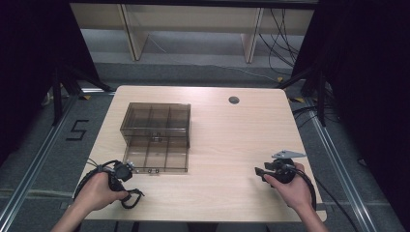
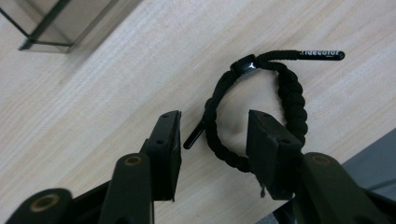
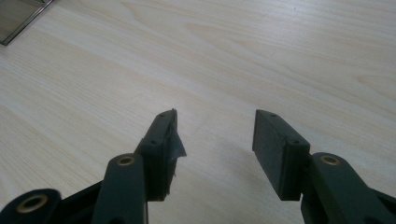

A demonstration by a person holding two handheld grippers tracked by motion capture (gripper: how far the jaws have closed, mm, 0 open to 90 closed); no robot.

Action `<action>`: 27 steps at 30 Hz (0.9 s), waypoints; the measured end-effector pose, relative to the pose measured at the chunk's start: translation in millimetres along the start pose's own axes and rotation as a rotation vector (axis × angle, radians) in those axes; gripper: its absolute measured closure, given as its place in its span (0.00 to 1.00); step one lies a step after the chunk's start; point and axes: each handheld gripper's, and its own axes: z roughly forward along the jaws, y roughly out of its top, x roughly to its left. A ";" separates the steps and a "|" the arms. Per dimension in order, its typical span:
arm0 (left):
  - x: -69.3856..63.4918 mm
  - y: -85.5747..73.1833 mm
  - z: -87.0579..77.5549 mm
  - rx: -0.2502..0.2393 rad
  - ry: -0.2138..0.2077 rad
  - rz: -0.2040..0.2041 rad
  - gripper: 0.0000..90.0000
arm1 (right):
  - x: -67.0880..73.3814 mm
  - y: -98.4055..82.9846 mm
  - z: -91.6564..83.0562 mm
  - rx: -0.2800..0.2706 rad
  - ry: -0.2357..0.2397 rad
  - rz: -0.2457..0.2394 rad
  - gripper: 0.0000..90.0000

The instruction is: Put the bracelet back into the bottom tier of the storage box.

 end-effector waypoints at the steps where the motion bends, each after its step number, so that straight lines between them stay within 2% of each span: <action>1: 0.0 0.0 0.0 0.000 0.000 0.000 0.64 | 0.5 -0.4 0.7 -0.012 -0.010 0.001 0.57; 3: -0.2 0.5 2.5 0.012 0.011 0.028 0.67 | 0.7 -0.4 0.6 -0.007 -0.012 0.002 0.57; 4: -0.2 0.5 2.5 0.012 0.011 0.028 0.68 | 0.7 -0.4 0.6 -0.007 -0.012 0.002 0.57; 5: 0.4 1.6 3.4 0.019 0.017 0.054 0.69 | 0.8 -0.5 0.7 -0.006 -0.010 0.003 0.57; 6: 0.4 1.6 3.4 0.019 0.017 0.054 0.71 | 0.8 -0.5 0.8 -0.005 -0.010 0.004 0.57; 7: -2.5 1.5 4.9 0.024 0.012 0.033 0.72 | 0.8 -0.5 0.9 -0.005 -0.010 0.004 0.57; 9: -4.2 1.9 6.5 0.022 0.020 0.035 0.75 | 1.0 -0.5 0.6 -0.005 -0.009 0.005 0.57; 10: -2.0 3.2 6.3 0.029 0.030 0.079 0.76 | 0.5 -0.6 0.9 -0.010 -0.011 -0.004 0.57; 15: -3.7 4.1 7.8 0.039 0.051 0.087 0.81 | 0.1 -0.7 0.7 -0.009 -0.012 -0.006 0.57; 17: -5.3 4.6 9.0 0.039 0.048 0.082 0.84 | 0.5 -0.8 0.4 -0.003 -0.010 0.003 0.57; 18: -8.5 3.9 9.9 0.036 0.038 0.052 0.85 | 0.0 -0.9 0.8 -0.007 -0.012 -0.005 0.57; 22: -9.2 4.1 10.1 0.033 0.037 0.048 0.91 | 0.5 -0.7 0.8 -0.009 -0.009 -0.003 0.57; 27: -9.0 3.7 9.3 0.050 0.027 0.054 0.93 | 0.1 -0.8 0.8 -0.007 -0.012 -0.004 0.57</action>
